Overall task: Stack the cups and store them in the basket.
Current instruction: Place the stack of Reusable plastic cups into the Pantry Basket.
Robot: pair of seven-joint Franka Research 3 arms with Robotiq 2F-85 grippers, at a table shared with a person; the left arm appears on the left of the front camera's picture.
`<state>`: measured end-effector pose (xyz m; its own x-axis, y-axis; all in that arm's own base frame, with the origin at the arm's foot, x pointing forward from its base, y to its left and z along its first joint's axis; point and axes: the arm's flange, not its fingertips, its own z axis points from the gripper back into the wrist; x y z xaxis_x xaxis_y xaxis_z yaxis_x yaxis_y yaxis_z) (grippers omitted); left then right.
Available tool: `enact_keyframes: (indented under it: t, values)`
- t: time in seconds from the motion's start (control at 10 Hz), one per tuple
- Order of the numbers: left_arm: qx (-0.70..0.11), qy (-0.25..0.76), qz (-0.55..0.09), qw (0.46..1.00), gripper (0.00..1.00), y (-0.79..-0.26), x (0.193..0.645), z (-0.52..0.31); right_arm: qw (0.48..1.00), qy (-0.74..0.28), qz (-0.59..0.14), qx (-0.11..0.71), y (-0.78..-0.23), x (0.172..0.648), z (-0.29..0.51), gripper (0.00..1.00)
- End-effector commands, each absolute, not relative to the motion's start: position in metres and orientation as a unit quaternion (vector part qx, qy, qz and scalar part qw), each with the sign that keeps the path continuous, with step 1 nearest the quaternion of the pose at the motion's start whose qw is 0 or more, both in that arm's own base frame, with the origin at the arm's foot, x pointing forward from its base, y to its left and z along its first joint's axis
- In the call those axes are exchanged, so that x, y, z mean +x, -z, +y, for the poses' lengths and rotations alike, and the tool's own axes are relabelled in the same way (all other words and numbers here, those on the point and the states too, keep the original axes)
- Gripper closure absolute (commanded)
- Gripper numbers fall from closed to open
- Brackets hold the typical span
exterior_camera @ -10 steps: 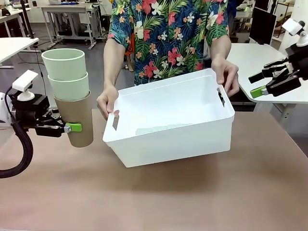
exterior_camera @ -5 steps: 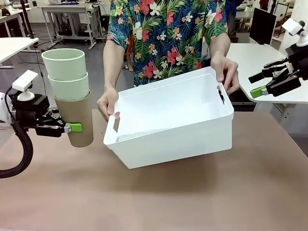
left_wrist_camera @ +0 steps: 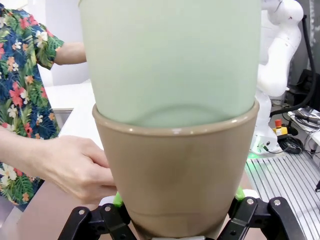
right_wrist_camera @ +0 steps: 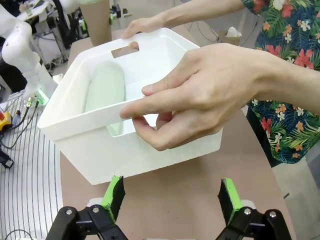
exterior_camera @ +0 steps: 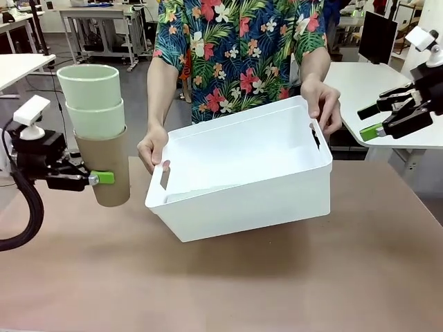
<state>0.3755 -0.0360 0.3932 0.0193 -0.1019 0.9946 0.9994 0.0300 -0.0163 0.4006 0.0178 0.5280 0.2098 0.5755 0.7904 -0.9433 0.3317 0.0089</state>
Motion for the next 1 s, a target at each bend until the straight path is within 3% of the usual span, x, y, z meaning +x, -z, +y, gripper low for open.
enact_keyframes:
  t: [0.0, 0.6, 0.9]
  values:
    - [-0.451, 0.509, -0.471, 0.562, 0.15, -0.44, 0.367, -0.032, 0.737, -0.512, -0.356, 0.262, -0.53, 0.401, 0.019, 0.0]
    - [-0.331, 0.552, -0.413, 0.644, 0.15, -0.571, 0.341, -0.089, 0.737, -0.512, -0.356, 0.262, -0.53, 0.401, 0.019, 0.0]
    - [-0.253, 0.572, -0.373, 0.686, 0.15, -0.602, 0.346, -0.144, 0.737, -0.512, -0.356, 0.262, -0.53, 0.401, 0.019, 0.0]
